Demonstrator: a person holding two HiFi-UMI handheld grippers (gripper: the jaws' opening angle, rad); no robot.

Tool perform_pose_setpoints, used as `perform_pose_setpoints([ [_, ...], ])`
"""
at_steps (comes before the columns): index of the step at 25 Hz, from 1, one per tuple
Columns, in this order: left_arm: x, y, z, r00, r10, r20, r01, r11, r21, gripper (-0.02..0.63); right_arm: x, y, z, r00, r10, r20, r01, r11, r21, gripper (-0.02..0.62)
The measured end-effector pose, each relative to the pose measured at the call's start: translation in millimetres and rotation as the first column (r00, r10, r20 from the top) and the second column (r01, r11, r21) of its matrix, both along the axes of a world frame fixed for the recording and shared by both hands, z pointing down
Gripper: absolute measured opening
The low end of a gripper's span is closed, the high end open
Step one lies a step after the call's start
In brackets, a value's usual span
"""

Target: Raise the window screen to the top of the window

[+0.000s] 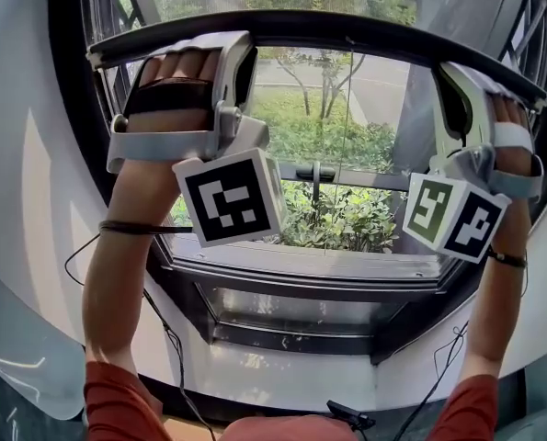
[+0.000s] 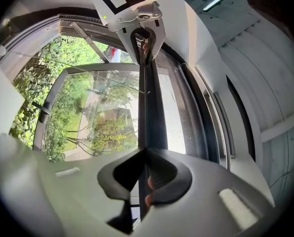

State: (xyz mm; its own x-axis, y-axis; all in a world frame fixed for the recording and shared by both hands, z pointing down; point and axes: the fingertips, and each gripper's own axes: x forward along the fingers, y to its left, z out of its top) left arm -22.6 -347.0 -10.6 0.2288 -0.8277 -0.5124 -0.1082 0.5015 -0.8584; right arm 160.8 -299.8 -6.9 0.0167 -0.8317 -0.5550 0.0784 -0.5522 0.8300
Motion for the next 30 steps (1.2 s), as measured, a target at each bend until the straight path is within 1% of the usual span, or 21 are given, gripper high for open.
perform_pose_setpoints([
  [5, 0, -2, -17, 1.0, 0.012, -0.011, -0.011, 1.0, 0.015, 0.069, 0, -1, -18, 1.0, 0.005, -0.005, -0.005, 1.0, 0.021, 0.034],
  [9, 1, -2, -27, 1.0, 0.005, -0.011, -0.005, 1.0, 0.02, 0.069, 1, -1, -29, 1.0, 0.01, -0.009, -0.01, 0.999, 0.037, 0.034],
  [15, -2, -2, -45, 1.0, -0.001, -0.027, 0.002, 0.998, 0.06, 0.071, -1, -1, -47, 1.0, 0.011, -0.015, -0.01, 0.998, 0.055, 0.034],
  [20, 1, -4, -62, 1.0, -0.004, -0.025, 0.006, 0.998, 0.057, 0.071, 2, -2, -67, 1.0, 0.016, -0.019, -0.015, 0.996, 0.083, 0.034],
  [25, 0, -5, -88, 0.999, 0.011, -0.053, -0.007, 0.997, 0.077, 0.071, 0, -4, -94, 0.999, 0.026, -0.035, -0.022, 0.995, 0.099, 0.034],
  [30, 4, -7, -103, 0.997, 0.025, -0.069, -0.019, 0.997, 0.08, 0.071, 2, -5, -110, 0.999, 0.03, -0.038, -0.026, 0.994, 0.106, 0.034],
])
